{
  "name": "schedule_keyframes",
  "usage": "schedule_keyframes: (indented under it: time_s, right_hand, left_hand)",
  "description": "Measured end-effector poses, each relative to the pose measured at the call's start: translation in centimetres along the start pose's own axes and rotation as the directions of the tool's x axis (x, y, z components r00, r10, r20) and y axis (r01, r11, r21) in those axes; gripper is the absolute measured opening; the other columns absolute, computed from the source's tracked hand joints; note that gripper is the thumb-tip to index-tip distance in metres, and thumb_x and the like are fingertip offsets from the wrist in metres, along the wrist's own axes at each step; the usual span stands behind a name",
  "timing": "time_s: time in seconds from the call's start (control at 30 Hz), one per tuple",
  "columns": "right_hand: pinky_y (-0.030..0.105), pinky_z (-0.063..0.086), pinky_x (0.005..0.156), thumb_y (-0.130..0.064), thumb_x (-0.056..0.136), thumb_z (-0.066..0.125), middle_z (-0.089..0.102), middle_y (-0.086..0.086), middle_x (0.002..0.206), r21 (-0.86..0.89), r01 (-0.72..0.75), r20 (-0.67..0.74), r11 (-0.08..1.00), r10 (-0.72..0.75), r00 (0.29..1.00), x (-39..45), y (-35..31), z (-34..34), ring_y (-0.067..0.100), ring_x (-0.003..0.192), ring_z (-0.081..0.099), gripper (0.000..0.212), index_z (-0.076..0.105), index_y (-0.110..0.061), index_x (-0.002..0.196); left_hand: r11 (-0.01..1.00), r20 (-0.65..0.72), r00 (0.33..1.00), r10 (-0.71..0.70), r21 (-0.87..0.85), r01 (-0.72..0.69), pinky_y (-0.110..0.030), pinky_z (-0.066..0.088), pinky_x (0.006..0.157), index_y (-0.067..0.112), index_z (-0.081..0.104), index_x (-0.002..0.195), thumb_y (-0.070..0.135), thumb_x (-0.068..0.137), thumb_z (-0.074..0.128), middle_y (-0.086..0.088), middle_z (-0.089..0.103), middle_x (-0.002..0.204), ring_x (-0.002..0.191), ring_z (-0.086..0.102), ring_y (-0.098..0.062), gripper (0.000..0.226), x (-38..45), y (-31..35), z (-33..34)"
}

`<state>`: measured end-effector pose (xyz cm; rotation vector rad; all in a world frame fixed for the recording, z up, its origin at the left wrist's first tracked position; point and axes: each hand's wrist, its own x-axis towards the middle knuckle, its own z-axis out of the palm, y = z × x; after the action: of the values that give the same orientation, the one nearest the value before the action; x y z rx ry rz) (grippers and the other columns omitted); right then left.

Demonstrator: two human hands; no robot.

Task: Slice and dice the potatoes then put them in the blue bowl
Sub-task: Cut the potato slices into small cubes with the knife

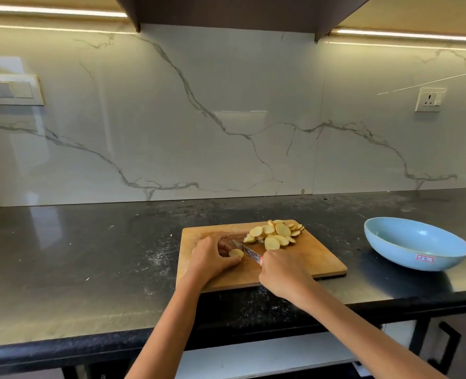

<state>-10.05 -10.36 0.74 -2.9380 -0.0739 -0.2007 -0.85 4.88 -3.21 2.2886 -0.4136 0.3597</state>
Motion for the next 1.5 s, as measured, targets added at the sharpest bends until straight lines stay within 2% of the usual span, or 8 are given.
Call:
schedule_keyframes:
  time_s: [0.33, 0.53, 0.77, 0.87, 1.0, 1.17, 1.33, 1.5]
  right_hand:
    - [0.024, 0.031, 0.051, -0.010, 0.094, 0.040, 0.040, -0.001, 0.068, -0.063, 0.025, -0.014, 0.998, -0.026, 1.000, -0.3, -1.1, 0.1, 0.014, 0.063, 0.044, 0.022, 0.058, -0.006, 0.105]
    - [0.027, 0.037, 0.063, -0.011, 0.095, 0.039, 0.062, 0.008, 0.099, -0.177, 0.028, 0.023, 0.984, -0.025, 0.999, -0.8, -1.7, 0.0, 0.021, 0.081, 0.056, 0.025, 0.059, -0.008, 0.110]
    - [0.026, 0.038, 0.059, -0.009, 0.091, 0.044, 0.063, 0.011, 0.105, -0.090, 0.015, 0.143, 0.996, -0.002, 0.990, 1.0, -2.1, -0.1, 0.022, 0.081, 0.055, 0.024, 0.058, -0.003, 0.110]
    - [0.023, 0.033, 0.051, -0.007, 0.091, 0.044, 0.062, 0.012, 0.105, -0.085, 0.021, 0.160, 0.996, -0.007, 0.987, 0.9, -1.9, -0.1, 0.021, 0.078, 0.052, 0.024, 0.058, -0.002, 0.109]
    - [0.027, 0.038, 0.061, -0.008, 0.091, 0.044, 0.062, 0.012, 0.107, -0.086, 0.023, 0.158, 0.996, -0.010, 0.987, 0.9, -1.9, -0.2, 0.022, 0.081, 0.053, 0.026, 0.057, -0.003, 0.112]
    - [0.028, 0.039, 0.064, -0.009, 0.092, 0.044, 0.062, 0.012, 0.107, -0.110, 0.035, 0.160, 0.993, -0.017, 0.987, 0.8, -1.8, -0.1, 0.021, 0.080, 0.052, 0.026, 0.056, -0.003, 0.114]
    - [0.028, 0.039, 0.065, -0.010, 0.092, 0.043, 0.061, 0.012, 0.109, -0.117, 0.046, 0.147, 0.992, -0.029, 0.989, 0.7, -1.8, 0.0, 0.025, 0.096, 0.060, 0.027, 0.056, -0.004, 0.116]
    - [0.028, 0.039, 0.065, -0.009, 0.093, 0.043, 0.062, 0.012, 0.107, -0.138, 0.065, 0.138, 0.988, -0.045, 0.989, 0.6, -1.8, 0.1, 0.024, 0.094, 0.060, 0.027, 0.057, -0.004, 0.115]
  left_hand:
    - [1.000, 0.004, 1.000, 0.009, -0.014, -0.009, -0.035, 0.054, 0.083, 0.017, 0.056, 0.121, 0.034, 0.069, 0.080, 0.004, 0.068, 0.094, 0.086, 0.063, -0.011, 0.060, -0.2, 0.4, -0.3]
    - [1.000, 0.020, 1.000, 0.010, -0.013, -0.010, -0.035, 0.053, 0.084, 0.016, 0.055, 0.122, 0.034, 0.069, 0.080, 0.005, 0.067, 0.095, 0.085, 0.063, -0.011, 0.061, -0.4, 0.6, -0.5]
    - [1.000, 0.024, 1.000, 0.000, -0.005, 0.000, -0.033, 0.053, 0.083, 0.019, 0.053, 0.125, 0.035, 0.068, 0.081, 0.007, 0.067, 0.090, 0.082, 0.064, -0.008, 0.066, -0.3, 0.5, -0.7]
    - [0.999, 0.067, 0.998, 0.004, 0.050, -0.008, -0.036, 0.050, 0.088, 0.024, 0.050, 0.130, 0.039, 0.071, 0.077, 0.007, 0.064, 0.099, 0.092, 0.060, -0.011, 0.066, -0.2, 0.4, -0.5]
    - [0.967, 0.125, 0.992, 0.017, 0.250, -0.048, -0.042, 0.032, 0.106, 0.037, 0.047, 0.129, 0.041, 0.080, 0.067, 0.001, 0.040, 0.136, 0.125, 0.035, -0.023, 0.053, -0.1, 0.8, -0.6]
    - [0.965, 0.196, 0.980, 0.022, 0.251, -0.072, -0.044, 0.028, 0.107, 0.044, 0.057, 0.114, 0.043, 0.084, 0.062, 0.003, 0.035, 0.138, 0.127, 0.028, -0.022, 0.030, -0.1, 0.8, -0.9]
    - [0.964, 0.207, 0.978, 0.024, 0.254, -0.077, -0.043, 0.027, 0.107, 0.045, 0.059, 0.110, 0.044, 0.084, 0.061, 0.003, 0.036, 0.138, 0.127, 0.028, -0.023, 0.026, -0.1, 0.8, -1.0]
    - [0.962, 0.227, 0.973, 0.030, 0.256, -0.089, -0.045, 0.026, 0.109, 0.044, 0.059, 0.110, 0.045, 0.085, 0.060, 0.002, 0.035, 0.139, 0.129, 0.027, -0.024, 0.024, -0.1, 1.0, -1.2]
